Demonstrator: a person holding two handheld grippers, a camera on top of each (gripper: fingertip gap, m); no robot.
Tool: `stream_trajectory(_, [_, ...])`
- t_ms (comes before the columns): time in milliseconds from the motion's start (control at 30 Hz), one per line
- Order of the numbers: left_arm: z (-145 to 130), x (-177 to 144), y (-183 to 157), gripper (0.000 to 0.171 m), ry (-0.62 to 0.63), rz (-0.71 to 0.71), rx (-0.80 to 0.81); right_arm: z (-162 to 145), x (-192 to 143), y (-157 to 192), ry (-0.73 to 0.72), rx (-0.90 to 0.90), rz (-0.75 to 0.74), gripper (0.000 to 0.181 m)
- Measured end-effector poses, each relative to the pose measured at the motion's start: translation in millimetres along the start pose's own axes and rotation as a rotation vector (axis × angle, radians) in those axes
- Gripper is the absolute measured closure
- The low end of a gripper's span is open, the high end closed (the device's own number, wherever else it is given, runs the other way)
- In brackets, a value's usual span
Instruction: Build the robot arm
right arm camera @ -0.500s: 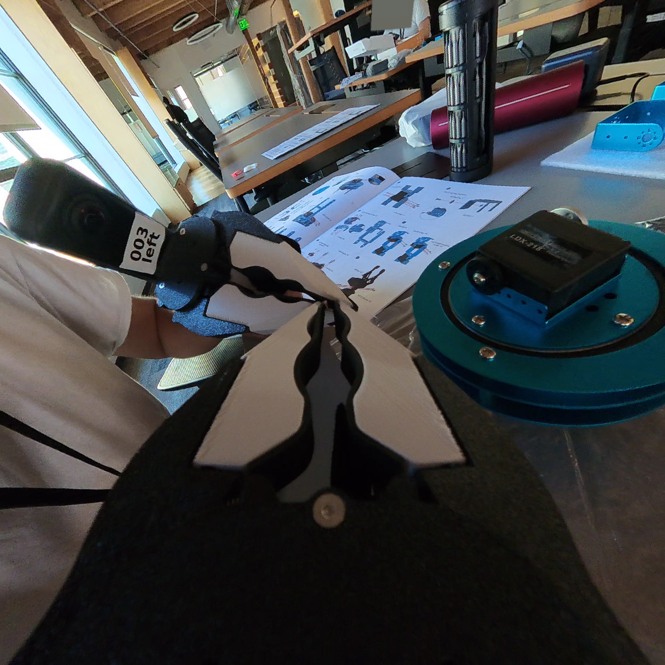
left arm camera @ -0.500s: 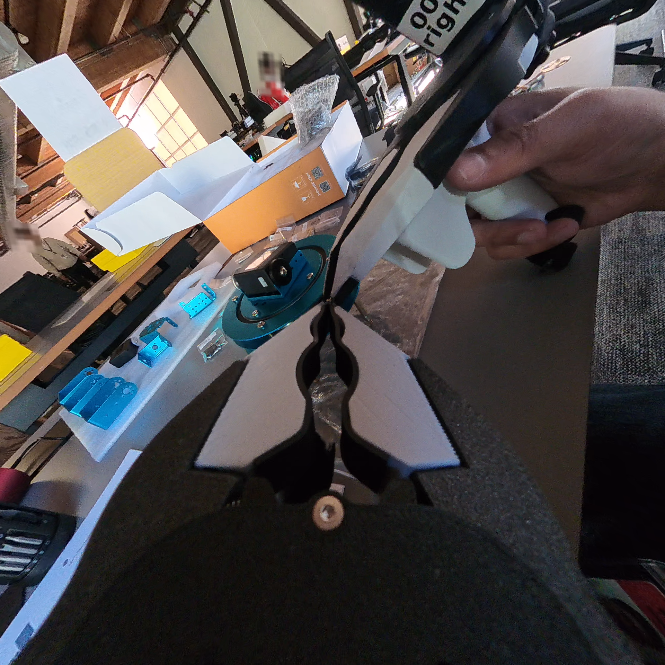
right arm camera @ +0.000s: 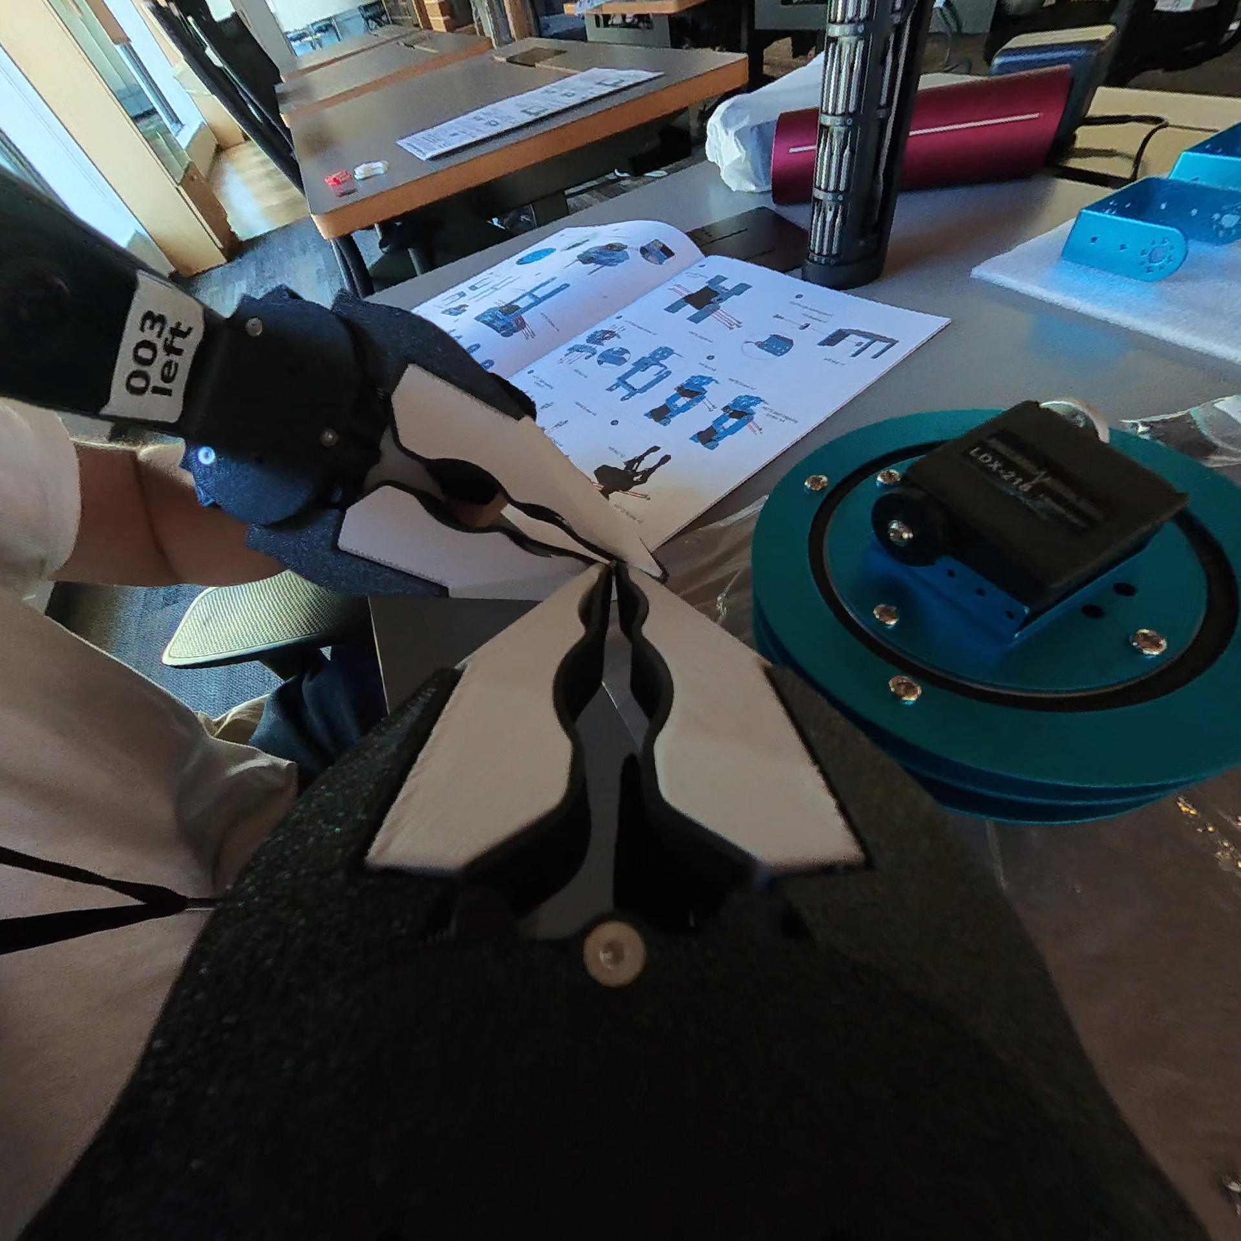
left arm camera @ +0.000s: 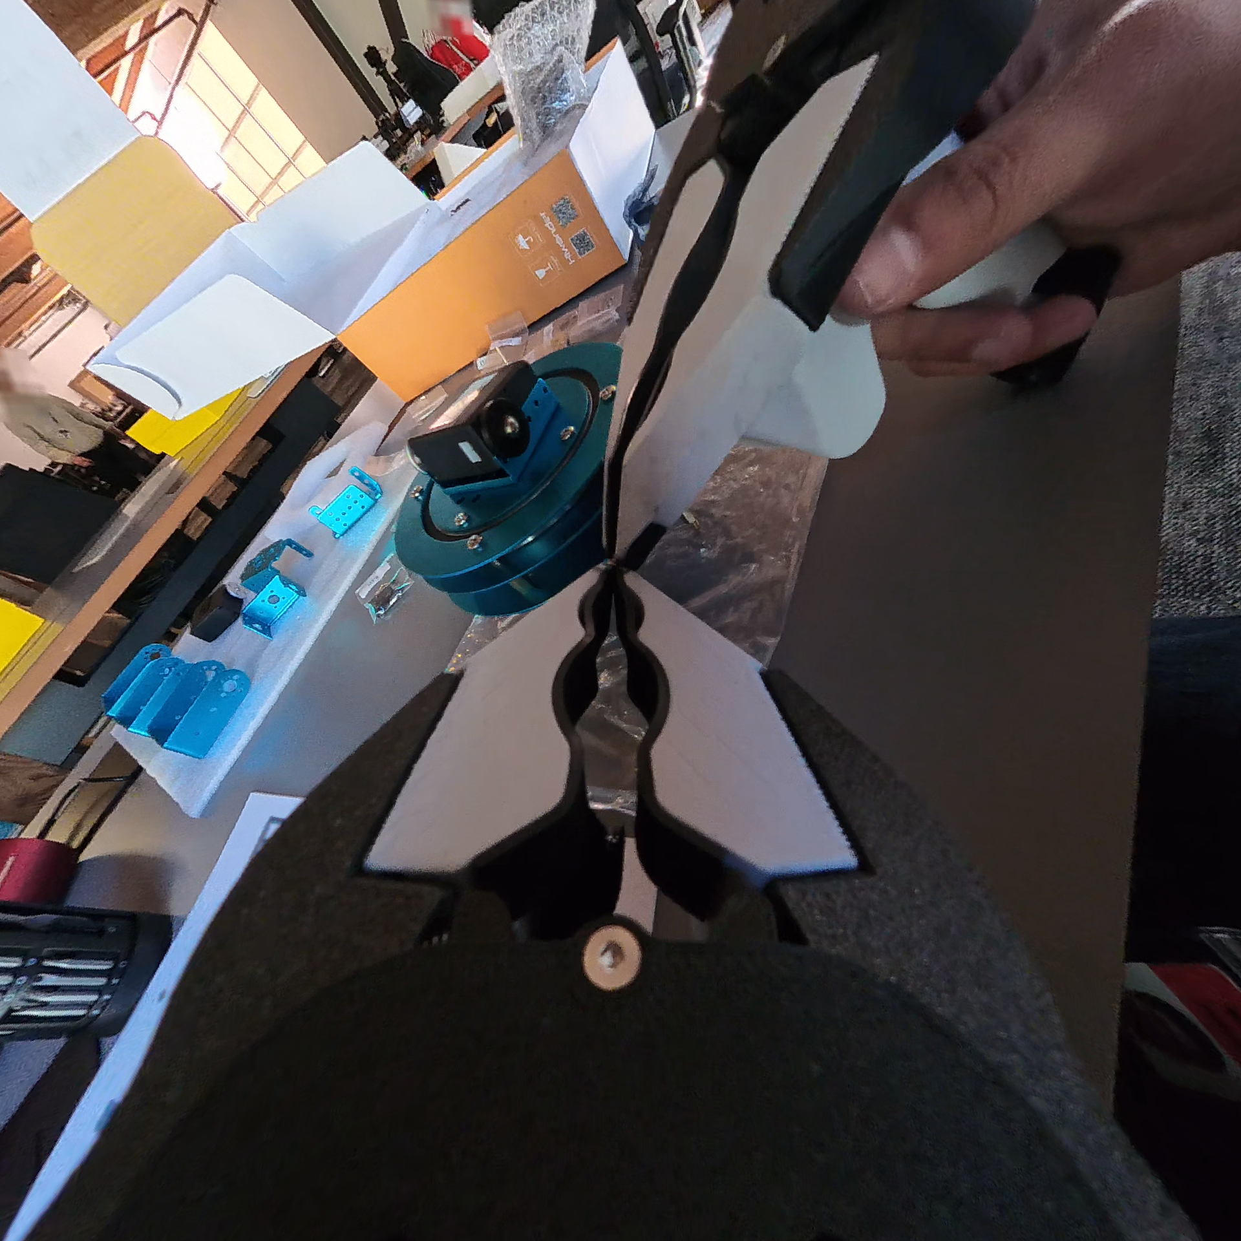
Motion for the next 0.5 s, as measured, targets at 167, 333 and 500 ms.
stream_trajectory(167, [-2.7,-8.6,8.7,0.171,-0.03,0.015,-0.05,14.1,-18.3,-0.4,-0.101,0.208,0.226,0.181])
stream_trajectory(333, [14.2,-20.0,3.3,0.165,-0.205,-0.1,-0.21,28.0,-48.3,-5.7,-0.222,0.399,0.477,0.181])
stream_trajectory(500, [48.8,-30.3,13.4,0.164,-0.429,-0.119,-0.306,37.7,-48.2,2.8,-0.27,0.491,0.606,0.181])
Point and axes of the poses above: each gripper's, where its closed fingertips meet, x out along the fingers, z out of its top, y = z × x across the jaws, the point moved 3 cm from there along -x, back along the fingers, and after that the axes turned 10 degrees about -z, right-handed, at the moved point
